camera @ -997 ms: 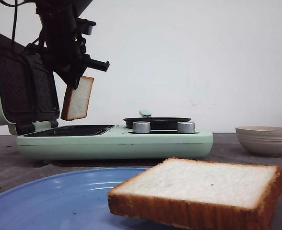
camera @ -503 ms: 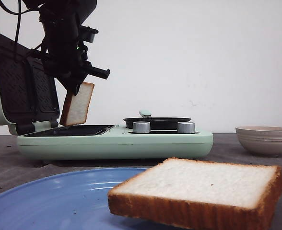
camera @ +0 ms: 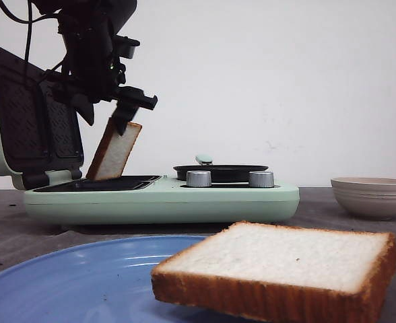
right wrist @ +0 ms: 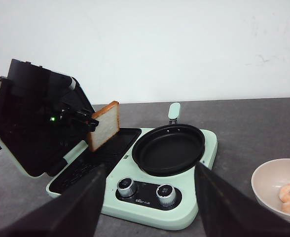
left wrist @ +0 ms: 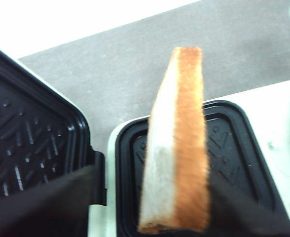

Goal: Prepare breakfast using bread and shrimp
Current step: 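Lower the bread slice onto the sandwich press plate and release, then grasp the other bread slice on the plate with the right gripper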

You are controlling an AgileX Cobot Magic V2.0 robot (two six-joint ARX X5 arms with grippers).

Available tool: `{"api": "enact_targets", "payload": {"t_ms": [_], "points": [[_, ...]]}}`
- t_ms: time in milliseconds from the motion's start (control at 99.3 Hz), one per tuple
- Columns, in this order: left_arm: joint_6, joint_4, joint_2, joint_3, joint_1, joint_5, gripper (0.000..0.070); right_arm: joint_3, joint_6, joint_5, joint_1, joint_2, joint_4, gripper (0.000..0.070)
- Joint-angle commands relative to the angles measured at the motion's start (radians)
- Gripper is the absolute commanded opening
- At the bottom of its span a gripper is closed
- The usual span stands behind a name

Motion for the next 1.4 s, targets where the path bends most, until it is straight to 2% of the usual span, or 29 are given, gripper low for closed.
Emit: {"api": "enact_targets", "payload": {"t_ms": [0, 91, 252, 513, 554, 594, 624, 634, 654, 664, 674, 745, 765, 956, 1137, 1268, 1389], "points": [[0.006, 0.010, 0.021, 0.027, -0.011, 0.002, 0.0521, 0.011, -0.012, 0.002, 0.004, 0.005, 0.009, 0.0341], [0.006, 0.010, 0.021, 0.030, -0.017, 0.001, 0.0600, 0.011, -0.012, 0.002, 0.004, 0.005, 0.009, 0.0340], [0.005, -0.002, 0.021, 0.065, -0.027, 0.001, 0.0685, 0.011, -0.012, 0.002, 0.004, 0.005, 0.009, 0.0340], [0.001, -0.026, 0.021, 0.177, -0.045, 0.002, 0.0679, 0.011, -0.012, 0.003, 0.004, 0.010, 0.008, 0.0341], [0.001, -0.049, 0.021, 0.199, -0.048, 0.001, 0.0654, 0.011, -0.012, 0.003, 0.004, 0.010, 0.008, 0.0340], [0.000, -0.082, 0.019, 0.222, -0.051, 0.002, 0.0571, 0.011, -0.012, 0.006, 0.004, 0.010, 0.005, 0.0340], [-0.002, -0.110, 0.018, 0.241, -0.052, 0.001, 0.0470, 0.011, -0.012, 0.006, 0.004, 0.010, 0.001, 0.0341], [-0.003, -0.123, 0.018, 0.250, -0.053, 0.001, 0.0412, 0.011, -0.012, 0.006, 0.004, 0.010, 0.001, 0.0340], [-0.003, -0.134, 0.017, 0.257, -0.053, 0.001, 0.0355, 0.011, -0.012, 0.006, 0.003, 0.010, -0.002, 0.0341], [-0.004, -0.144, 0.016, 0.265, -0.053, 0.002, 0.0297, 0.011, -0.012, 0.006, 0.003, 0.010, -0.003, 0.0341], [-0.004, -0.148, 0.015, 0.267, -0.054, 0.002, 0.0277, 0.011, -0.012, 0.006, 0.003, 0.010, -0.005, 0.0340], [-0.031, -0.194, -0.002, 0.287, -0.055, 0.002, 0.0028, 0.011, -0.012, 0.006, 0.003, 0.013, -0.009, 0.0341], [-0.035, -0.199, -0.009, 0.287, -0.055, 0.002, 0.0000, 0.011, -0.012, 0.006, 0.003, 0.015, -0.009, 0.0340], [-0.059, -0.261, -0.113, 0.287, -0.054, 0.014, 0.0000, 0.011, 0.006, 0.000, 0.003, 0.056, -0.029, 0.0340], [-0.095, -0.348, -0.261, 0.287, -0.054, 0.058, 0.0000, 0.011, 0.071, -0.011, 0.003, 0.136, -0.074, 0.0340], [-0.112, -0.403, -0.388, 0.286, -0.054, 0.118, 0.0000, 0.011, 0.100, -0.077, 0.003, 0.212, -0.092, 0.0340], [-0.103, -0.454, -0.508, 0.286, -0.055, 0.156, 0.0000, 0.011, 0.120, -0.170, 0.003, 0.300, -0.096, 0.0340]]}}
